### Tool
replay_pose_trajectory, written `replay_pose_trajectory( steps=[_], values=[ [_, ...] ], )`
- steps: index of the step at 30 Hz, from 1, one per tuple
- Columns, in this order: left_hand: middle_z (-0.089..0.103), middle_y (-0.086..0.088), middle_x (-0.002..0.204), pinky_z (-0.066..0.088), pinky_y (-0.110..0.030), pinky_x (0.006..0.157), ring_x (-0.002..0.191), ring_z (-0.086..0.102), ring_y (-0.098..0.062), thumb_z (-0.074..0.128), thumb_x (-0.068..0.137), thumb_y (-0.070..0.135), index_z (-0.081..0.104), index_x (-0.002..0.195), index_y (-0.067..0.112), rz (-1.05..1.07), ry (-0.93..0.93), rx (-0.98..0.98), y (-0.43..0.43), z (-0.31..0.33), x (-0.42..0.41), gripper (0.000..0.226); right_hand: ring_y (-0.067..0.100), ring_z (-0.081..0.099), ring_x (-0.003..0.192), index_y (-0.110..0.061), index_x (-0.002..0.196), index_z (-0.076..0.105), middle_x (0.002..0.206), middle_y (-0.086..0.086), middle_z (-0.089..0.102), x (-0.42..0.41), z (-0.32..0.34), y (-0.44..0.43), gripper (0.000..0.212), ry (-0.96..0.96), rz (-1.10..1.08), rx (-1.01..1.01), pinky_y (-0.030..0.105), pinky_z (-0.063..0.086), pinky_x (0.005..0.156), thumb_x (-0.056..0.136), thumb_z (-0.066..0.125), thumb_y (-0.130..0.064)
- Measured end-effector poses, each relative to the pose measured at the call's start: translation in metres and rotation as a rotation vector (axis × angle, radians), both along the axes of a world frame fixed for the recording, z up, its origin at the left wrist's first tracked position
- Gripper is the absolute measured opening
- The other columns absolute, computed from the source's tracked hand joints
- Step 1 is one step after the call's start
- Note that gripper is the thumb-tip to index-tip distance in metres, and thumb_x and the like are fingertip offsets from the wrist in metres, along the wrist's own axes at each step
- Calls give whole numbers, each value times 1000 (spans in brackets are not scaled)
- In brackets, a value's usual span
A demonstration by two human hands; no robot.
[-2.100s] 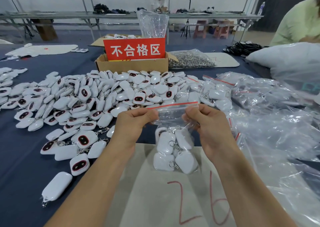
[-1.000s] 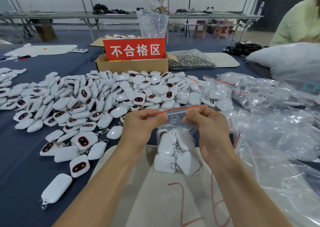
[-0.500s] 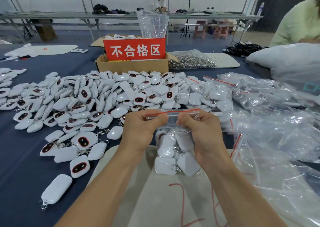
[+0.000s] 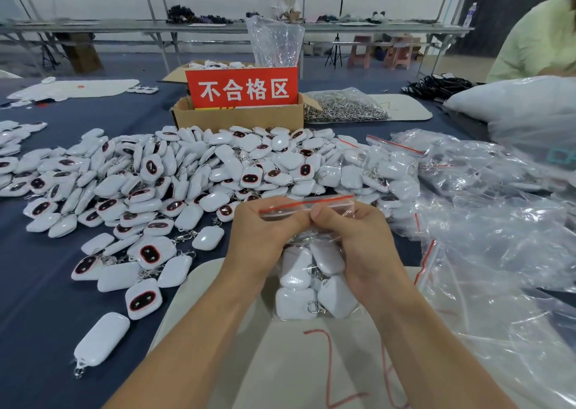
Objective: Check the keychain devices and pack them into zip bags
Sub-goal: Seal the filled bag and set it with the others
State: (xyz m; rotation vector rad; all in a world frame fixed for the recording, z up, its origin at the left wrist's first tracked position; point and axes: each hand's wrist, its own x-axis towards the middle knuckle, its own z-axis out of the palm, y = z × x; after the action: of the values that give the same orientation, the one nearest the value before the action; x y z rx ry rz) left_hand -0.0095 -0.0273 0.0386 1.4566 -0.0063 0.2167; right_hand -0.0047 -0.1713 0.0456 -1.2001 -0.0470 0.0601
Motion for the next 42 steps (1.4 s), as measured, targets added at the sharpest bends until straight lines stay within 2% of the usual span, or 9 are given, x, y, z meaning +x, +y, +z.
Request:
replay_pose_trajectory(
  steps=[2, 7, 17, 21, 25, 30, 33, 38, 42],
  values=[
    [78, -21, 87, 61, -46, 79, 81, 75, -34, 88, 67, 17, 80, 85, 6, -17, -1, -13, 1, 1, 1, 22, 33, 75, 79, 5, 89, 78, 89, 25, 77, 0, 0, 0, 7, 11, 2, 4, 42, 63, 75, 87, 71, 4],
    [75, -16, 76, 56, -27, 59, 66, 71, -22, 86, 74, 2, 80, 79, 8, -80, -5, -55, 3, 6, 0, 9, 39, 74, 84, 12, 98, 74, 95, 31, 75, 0, 0, 2, 13, 2, -8, -2, 47, 62, 80, 87, 70, 6],
    [77, -8, 70, 55, -20, 59, 61, 73, -13, 77, 80, -8, 83, 70, 16, 64, -48, 1, -5, 8, 0, 28, 52, 72, 97, 16, 97, 72, 97, 35, 73, 0, 0, 3, 11, -23, -40, -3, 57, 60, 90, 88, 67, 11],
    [78, -7, 73, 57, -23, 63, 67, 74, -14, 79, 82, -3, 84, 71, 19, 53, -19, 12, -3, 8, 0, 25, 28, 72, 69, 5, 83, 76, 78, 20, 75, 1, 4, -2, 6, 19, -37, -40, 34, 59, 64, 86, 72, 4],
    [79, -16, 84, 60, -44, 84, 79, 74, -28, 80, 81, -3, 83, 83, 8, 93, 21, -21, 0, 7, 2, 12, 21, 65, 57, -10, 71, 78, 72, 10, 74, 3, 6, -7, 18, 119, -37, -81, 28, 53, 52, 88, 74, -9],
    [78, -11, 77, 61, -37, 76, 72, 74, -23, 83, 77, -4, 83, 74, 16, 122, 43, -34, -3, 8, 1, 21, 17, 64, 52, -15, 65, 79, 65, 8, 72, 2, 7, -6, 26, 126, -54, -70, 25, 51, 47, 88, 72, -5],
    [79, -12, 80, 61, -35, 76, 74, 75, -24, 84, 77, -1, 84, 77, 16, 101, 54, -12, -1, 6, 1, 17, 18, 66, 57, -13, 67, 79, 68, 11, 72, 3, 8, -10, 23, 135, -60, -77, 27, 53, 51, 86, 71, -3],
    [81, -3, 84, 58, -20, 68, 75, 75, -11, 82, 81, 2, 84, 76, 25, 92, 74, 35, 8, 8, 4, 24, 18, 71, 72, -15, 68, 81, 76, 13, 77, 7, 8, -17, 35, 77, -110, -85, 37, 52, 82, 97, 62, -7],
    [80, -1, 80, 54, -16, 67, 73, 74, -9, 80, 82, 2, 84, 74, 26, 98, 91, 2, 7, 9, 3, 25, 17, 69, 71, -16, 66, 81, 74, 12, 76, 8, 7, -16, 40, 63, -122, -101, 35, 52, 82, 100, 60, -11]
  ],
)
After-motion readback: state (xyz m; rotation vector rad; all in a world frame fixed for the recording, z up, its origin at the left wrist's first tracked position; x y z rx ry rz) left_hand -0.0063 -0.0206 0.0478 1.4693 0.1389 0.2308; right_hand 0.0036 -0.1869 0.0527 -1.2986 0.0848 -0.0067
